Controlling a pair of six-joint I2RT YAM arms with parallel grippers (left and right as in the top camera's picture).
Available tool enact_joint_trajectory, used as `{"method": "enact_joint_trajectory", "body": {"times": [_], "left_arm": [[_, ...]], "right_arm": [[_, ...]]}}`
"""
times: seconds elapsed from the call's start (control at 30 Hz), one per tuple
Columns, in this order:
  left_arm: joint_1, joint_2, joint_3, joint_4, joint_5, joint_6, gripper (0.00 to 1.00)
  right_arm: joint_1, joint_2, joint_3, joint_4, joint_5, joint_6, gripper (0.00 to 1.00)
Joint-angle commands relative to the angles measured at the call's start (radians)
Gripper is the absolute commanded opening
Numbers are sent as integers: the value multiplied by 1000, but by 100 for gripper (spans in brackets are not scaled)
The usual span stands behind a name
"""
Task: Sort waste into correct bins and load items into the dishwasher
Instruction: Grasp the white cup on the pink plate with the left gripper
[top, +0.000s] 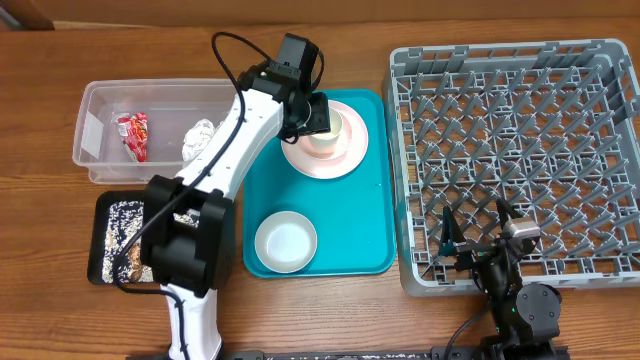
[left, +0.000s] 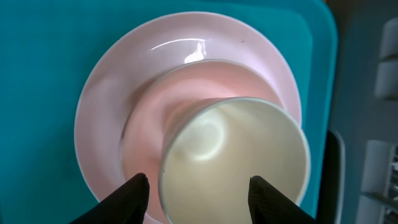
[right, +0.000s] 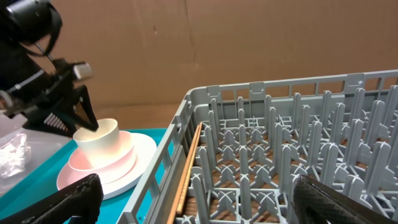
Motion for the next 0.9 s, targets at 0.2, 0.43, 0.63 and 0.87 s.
{"method": "enact_joint_trajectory", "body": {"times": [0.2, 0.43, 0.63, 0.87], "left_arm": [[7, 30, 23, 5, -3, -14, 35], [19, 11, 25, 2, -3, -14, 23], [30, -2, 25, -16, -2, -14, 16], [33, -8, 26, -42, -2, -14, 4]], "right_arm": [[4, -12, -11, 8, 3, 2, 100], [4, -12, -11, 8, 3, 2, 100], [4, -12, -11, 8, 3, 2, 100], [4, -12, -11, 8, 2, 2, 100]]}}
